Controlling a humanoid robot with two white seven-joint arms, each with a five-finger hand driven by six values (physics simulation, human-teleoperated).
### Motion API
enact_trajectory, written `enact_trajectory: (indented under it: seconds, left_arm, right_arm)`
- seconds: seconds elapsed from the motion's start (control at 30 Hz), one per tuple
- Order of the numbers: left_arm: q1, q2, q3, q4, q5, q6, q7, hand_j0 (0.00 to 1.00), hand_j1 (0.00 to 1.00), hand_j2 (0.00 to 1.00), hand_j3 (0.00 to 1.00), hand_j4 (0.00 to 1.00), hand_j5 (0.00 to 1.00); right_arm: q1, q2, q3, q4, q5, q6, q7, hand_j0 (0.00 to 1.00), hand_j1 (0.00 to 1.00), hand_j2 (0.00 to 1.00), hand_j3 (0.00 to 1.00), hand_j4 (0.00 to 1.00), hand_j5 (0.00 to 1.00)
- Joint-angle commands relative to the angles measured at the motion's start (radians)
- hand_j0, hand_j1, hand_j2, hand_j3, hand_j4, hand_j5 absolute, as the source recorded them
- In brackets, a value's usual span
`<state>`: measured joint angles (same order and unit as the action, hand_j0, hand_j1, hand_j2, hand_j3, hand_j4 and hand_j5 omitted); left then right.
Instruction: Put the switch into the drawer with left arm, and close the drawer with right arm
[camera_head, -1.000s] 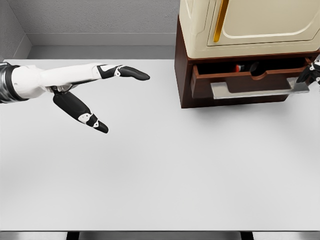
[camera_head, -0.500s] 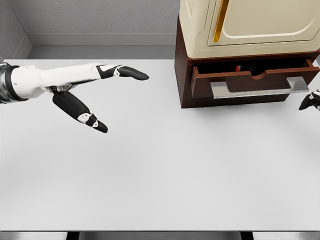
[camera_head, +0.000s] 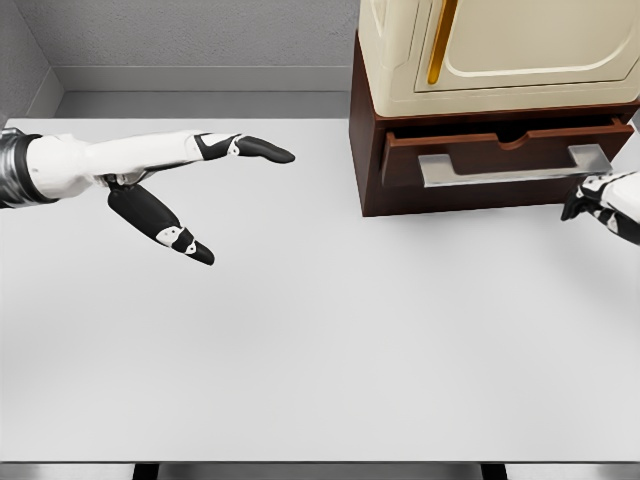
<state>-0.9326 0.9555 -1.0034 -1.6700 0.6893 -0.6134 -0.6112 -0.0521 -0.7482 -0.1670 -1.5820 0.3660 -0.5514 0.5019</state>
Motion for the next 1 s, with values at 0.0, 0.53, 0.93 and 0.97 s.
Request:
enact_trajectory:
  seconds: [0.0, 0.53, 0.93, 0.97]
  left_arm:
    - [0.000, 0.000, 0.000, 0.001, 0.007, 0.003, 0.000, 1.00, 1.00, 1.00, 1.00, 1.00, 1.00]
    - [0.000, 0.000, -0.001, 0.003, -0.001, 0.003, 0.000, 1.00, 1.00, 1.00, 1.00, 1.00, 1.00]
    - [-0.002, 0.000, -0.001, 0.006, -0.008, 0.003, 0.000, 1.00, 1.00, 1.00, 1.00, 1.00, 1.00]
    - [0.000, 0.000, -0.001, 0.006, -0.008, 0.003, 0.000, 1.00, 1.00, 1.00, 1.00, 1.00, 1.00]
  right_arm:
    - [0.000, 0.001, 0.011, 0.005, -0.010, 0.008, -0.005, 0.38, 0.38, 0.38, 0.38, 0.38, 0.38]
    - [-0.110, 0.000, 0.090, 0.076, -0.004, 0.044, -0.005, 0.38, 0.38, 0.38, 0.38, 0.38, 0.38]
    - [-0.157, -0.007, 0.127, 0.105, -0.002, 0.031, -0.006, 0.38, 0.38, 0.38, 0.38, 0.38, 0.38]
    - [-0.153, -0.007, 0.127, 0.102, 0.001, 0.021, -0.006, 0.38, 0.38, 0.38, 0.38, 0.38, 0.38]
